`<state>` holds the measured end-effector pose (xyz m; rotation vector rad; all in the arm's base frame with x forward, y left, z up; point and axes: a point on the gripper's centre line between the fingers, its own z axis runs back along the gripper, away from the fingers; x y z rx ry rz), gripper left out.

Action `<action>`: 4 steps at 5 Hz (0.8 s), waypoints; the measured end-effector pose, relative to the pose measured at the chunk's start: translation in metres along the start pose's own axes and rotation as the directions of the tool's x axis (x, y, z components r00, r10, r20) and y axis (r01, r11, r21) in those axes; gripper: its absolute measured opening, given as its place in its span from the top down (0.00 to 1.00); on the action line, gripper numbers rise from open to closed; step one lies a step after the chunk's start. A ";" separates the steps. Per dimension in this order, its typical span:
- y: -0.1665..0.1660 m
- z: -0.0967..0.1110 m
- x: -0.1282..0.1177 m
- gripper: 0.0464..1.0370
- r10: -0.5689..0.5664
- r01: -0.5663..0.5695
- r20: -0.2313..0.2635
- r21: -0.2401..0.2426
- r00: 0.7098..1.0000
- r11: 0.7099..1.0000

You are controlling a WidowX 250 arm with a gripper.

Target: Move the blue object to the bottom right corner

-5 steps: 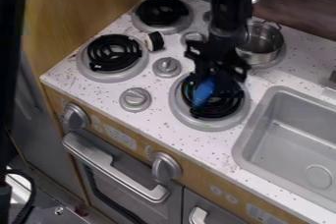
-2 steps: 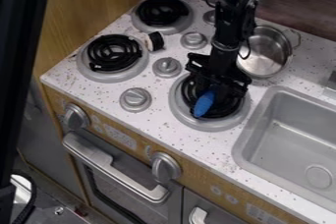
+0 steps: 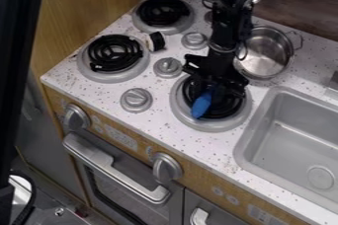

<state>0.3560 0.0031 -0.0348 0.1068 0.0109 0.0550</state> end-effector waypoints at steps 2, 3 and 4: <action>0.014 0.001 -0.003 0.31 0.047 -0.047 -0.004 0.000 0.999 0.999; 0.014 0.019 0.003 0.05 0.057 -0.057 0.024 0.010 0.998 0.998; 0.015 0.035 0.007 0.04 0.064 -0.065 0.045 0.023 0.997 0.998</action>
